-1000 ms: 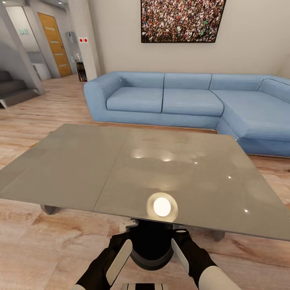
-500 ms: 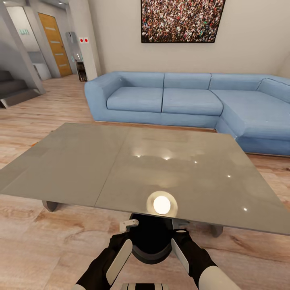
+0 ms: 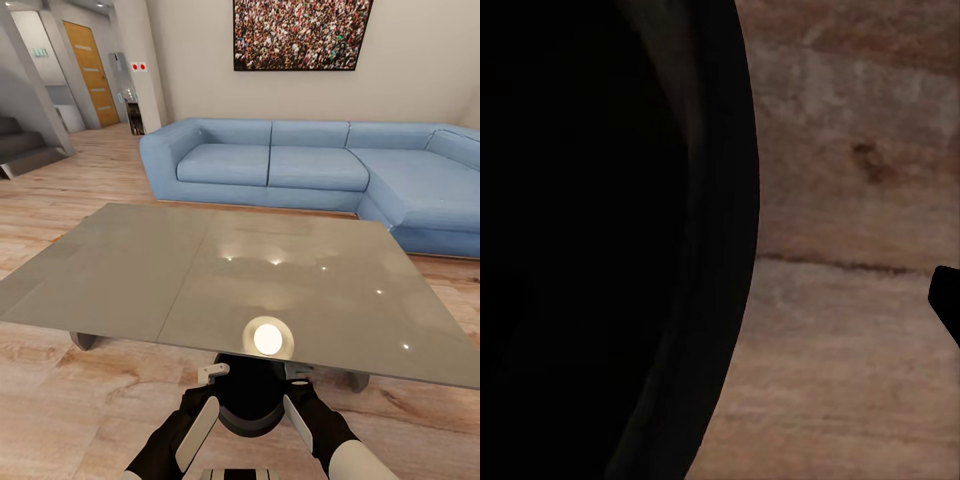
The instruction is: Place each of the two pumpkins and all three candles from the living room inside a cabinet in the living room (use any cabinet), then make sure every cabinet is closed, and position the cauldron so it is next to a table in the living room.
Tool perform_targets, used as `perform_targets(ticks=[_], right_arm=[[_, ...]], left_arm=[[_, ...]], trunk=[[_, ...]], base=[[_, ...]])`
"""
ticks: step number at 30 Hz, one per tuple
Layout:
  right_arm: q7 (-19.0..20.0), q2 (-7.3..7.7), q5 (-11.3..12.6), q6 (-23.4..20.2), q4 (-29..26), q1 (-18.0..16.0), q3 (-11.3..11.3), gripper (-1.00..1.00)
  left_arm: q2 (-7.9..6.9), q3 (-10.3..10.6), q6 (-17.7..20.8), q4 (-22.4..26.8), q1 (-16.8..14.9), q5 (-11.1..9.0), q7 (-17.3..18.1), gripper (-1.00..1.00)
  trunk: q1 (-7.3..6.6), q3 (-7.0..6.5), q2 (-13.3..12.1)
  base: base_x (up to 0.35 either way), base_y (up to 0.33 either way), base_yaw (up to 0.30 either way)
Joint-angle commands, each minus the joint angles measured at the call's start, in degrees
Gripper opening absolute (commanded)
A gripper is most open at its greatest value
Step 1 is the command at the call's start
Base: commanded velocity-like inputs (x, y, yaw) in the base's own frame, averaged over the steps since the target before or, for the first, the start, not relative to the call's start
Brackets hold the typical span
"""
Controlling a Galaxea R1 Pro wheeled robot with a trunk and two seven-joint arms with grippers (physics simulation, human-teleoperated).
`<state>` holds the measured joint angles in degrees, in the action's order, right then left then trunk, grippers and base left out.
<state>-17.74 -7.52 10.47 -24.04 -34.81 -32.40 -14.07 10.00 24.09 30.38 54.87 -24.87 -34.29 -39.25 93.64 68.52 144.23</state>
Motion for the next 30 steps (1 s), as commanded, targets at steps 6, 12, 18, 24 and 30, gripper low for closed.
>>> perform_targets(ticks=[6,12,18,24,30], right_arm=[[-0.5,0.05,0.6,-0.2,0.0,0.0,-0.3,1.0],[-0.3,0.01,0.7,0.0,-0.1,0.0,-0.3,1.0],[-0.2,0.02,0.7,2.0,-0.1,0.0,-0.3,1.0],[0.0,0.06,0.9,4.1,-0.1,0.0,-0.3,1.0],[0.2,0.07,0.9,5.0,-0.1,0.1,-0.3,1.0]], left_arm=[[0.0,0.1,0.1,0.1,0.0,-0.4,-0.5,1.0],[0.0,0.1,0.1,0.1,-0.1,-0.4,-0.5,1.0],[0.0,0.1,0.1,0.1,0.0,-0.4,-0.5,1.0],[0.0,0.1,0.1,0.1,0.0,-0.4,-0.5,1.0],[0.0,0.1,0.1,0.1,-0.1,-0.4,-0.5,1.0]], trunk=[[-0.01,0.05,0.0],[-0.01,0.05,0.0],[-0.01,0.05,0.0],[-0.01,0.05,0.0],[-0.01,0.05,0.0]], base=[[0.0,0.0,0.0],[0.0,0.0,0.0],[0.0,0.0,0.0],[0.0,0.0,0.0],[0.0,0.0,0.0]])
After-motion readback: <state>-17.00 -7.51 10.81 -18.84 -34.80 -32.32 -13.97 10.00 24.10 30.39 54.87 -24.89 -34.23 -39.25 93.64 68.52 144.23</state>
